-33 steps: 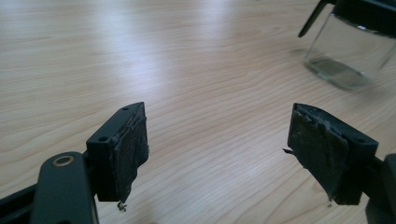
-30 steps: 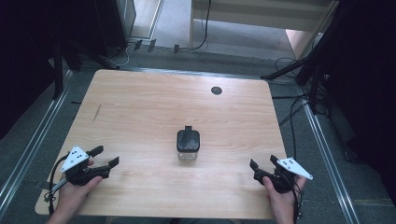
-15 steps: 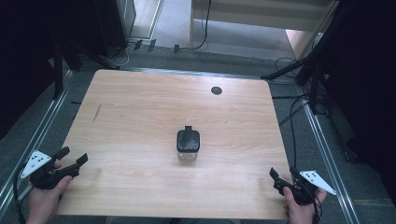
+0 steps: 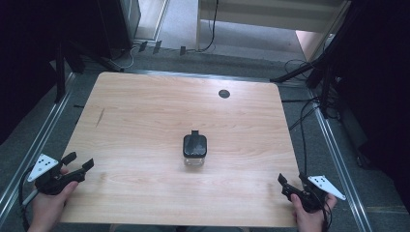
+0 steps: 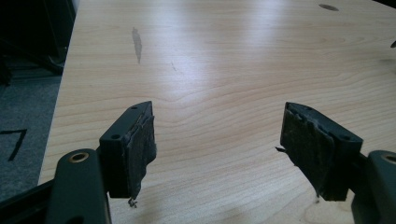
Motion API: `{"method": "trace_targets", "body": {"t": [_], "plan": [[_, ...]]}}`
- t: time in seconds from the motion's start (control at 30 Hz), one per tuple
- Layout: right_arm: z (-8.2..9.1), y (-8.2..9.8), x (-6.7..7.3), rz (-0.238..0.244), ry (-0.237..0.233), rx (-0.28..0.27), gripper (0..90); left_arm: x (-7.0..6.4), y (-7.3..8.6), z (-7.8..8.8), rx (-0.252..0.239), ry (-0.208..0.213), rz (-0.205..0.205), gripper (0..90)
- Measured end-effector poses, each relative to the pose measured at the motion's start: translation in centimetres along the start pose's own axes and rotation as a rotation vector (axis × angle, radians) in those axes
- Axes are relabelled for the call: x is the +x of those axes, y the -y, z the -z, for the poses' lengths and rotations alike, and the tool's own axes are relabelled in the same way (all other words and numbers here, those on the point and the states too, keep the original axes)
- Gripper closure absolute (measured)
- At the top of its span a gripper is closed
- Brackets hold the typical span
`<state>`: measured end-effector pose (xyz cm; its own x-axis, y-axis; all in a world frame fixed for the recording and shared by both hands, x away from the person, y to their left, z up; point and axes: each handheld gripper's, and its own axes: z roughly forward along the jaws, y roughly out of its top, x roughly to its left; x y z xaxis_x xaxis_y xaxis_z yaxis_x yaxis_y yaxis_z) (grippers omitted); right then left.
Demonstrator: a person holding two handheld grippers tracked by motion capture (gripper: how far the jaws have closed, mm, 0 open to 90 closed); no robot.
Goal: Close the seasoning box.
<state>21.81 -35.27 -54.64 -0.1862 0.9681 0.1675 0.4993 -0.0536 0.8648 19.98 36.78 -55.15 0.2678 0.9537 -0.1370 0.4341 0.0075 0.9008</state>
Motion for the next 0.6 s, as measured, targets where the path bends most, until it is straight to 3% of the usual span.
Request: {"method": "trace_targets", "body": {"t": [0.43, 0.6], "plan": [[-0.07, -0.04, -0.16, -0.019, 0.004, 0.005, 14.7, 0.30, 0.00, 0.00, 0.000, 0.012, 0.030, 28.2], [-0.15, -0.07, -0.24, -0.020, 0.003, 0.011, 15.0, 0.84, 0.01, 0.01, -0.012, 0.018, 0.087, 27.5]]}}
